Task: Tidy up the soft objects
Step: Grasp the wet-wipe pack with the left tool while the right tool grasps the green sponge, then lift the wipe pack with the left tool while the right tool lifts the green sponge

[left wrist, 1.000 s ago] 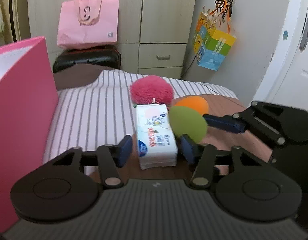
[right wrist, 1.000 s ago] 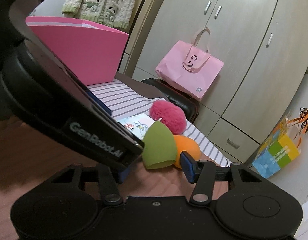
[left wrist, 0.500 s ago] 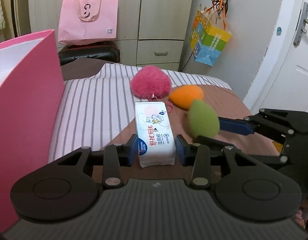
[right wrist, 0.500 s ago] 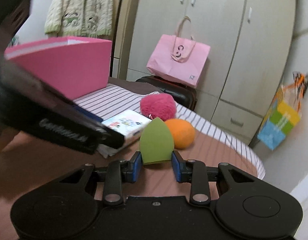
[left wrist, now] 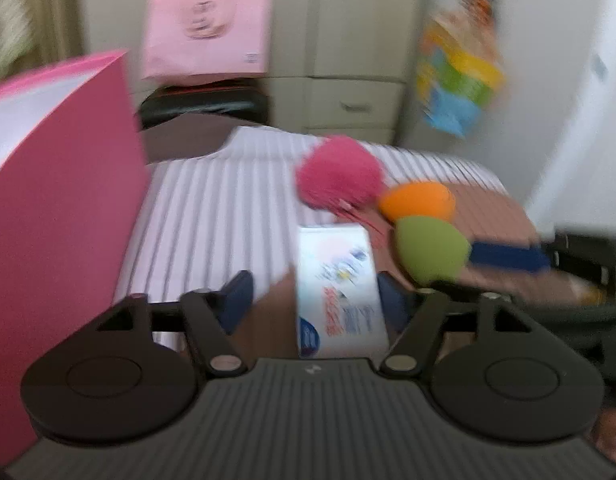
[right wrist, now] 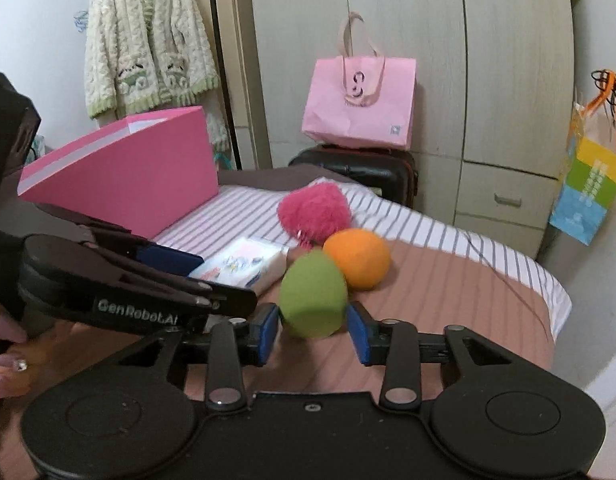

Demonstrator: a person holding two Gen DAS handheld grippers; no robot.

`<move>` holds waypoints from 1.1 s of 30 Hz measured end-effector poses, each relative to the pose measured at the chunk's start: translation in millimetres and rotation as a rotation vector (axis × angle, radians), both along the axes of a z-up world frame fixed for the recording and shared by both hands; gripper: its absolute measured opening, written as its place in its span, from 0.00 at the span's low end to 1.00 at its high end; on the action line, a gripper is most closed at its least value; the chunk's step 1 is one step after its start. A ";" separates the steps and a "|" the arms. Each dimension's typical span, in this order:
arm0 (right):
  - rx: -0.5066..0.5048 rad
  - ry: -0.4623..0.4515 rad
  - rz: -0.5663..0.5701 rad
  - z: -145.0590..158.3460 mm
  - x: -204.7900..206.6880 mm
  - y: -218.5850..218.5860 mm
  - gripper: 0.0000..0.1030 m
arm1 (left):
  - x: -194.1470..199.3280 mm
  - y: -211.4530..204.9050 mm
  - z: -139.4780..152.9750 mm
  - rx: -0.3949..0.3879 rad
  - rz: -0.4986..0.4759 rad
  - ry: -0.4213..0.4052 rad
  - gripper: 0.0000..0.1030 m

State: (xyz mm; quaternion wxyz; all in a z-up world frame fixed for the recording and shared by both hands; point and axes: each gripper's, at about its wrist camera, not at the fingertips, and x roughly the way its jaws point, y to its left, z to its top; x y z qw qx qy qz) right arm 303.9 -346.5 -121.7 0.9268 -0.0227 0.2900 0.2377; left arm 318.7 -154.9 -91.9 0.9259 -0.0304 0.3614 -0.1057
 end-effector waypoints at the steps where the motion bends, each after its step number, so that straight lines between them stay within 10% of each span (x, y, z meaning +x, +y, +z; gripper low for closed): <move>1: 0.010 0.004 0.006 -1.9 4.5 0.3 0.48 | 1.5 3.4 -0.6 -0.026 0.002 -0.006 0.65; 5: -0.013 -0.001 0.064 -7.9 5.9 12.2 0.38 | -4.4 -0.8 -0.1 0.011 -0.059 -0.008 0.39; 12: -0.050 -0.045 0.075 -0.9 -11.4 20.6 0.30 | -17.0 -2.2 1.6 0.009 -0.062 -0.019 0.37; 25: -0.040 -0.036 0.041 13.8 3.9 26.3 0.62 | -29.0 14.7 7.9 0.046 0.038 -0.060 0.37; 29: -0.055 -0.013 0.018 4.7 14.9 31.1 0.62 | -27.1 20.7 5.6 0.016 0.034 -0.041 0.37; 31: -0.062 -0.020 0.013 2.6 13.8 31.9 0.40 | -28.5 20.1 5.4 0.011 0.024 -0.041 0.37; 33: -0.092 -0.041 0.004 3.1 7.8 33.6 0.39 | -31.5 18.5 6.1 0.009 0.012 -0.046 0.37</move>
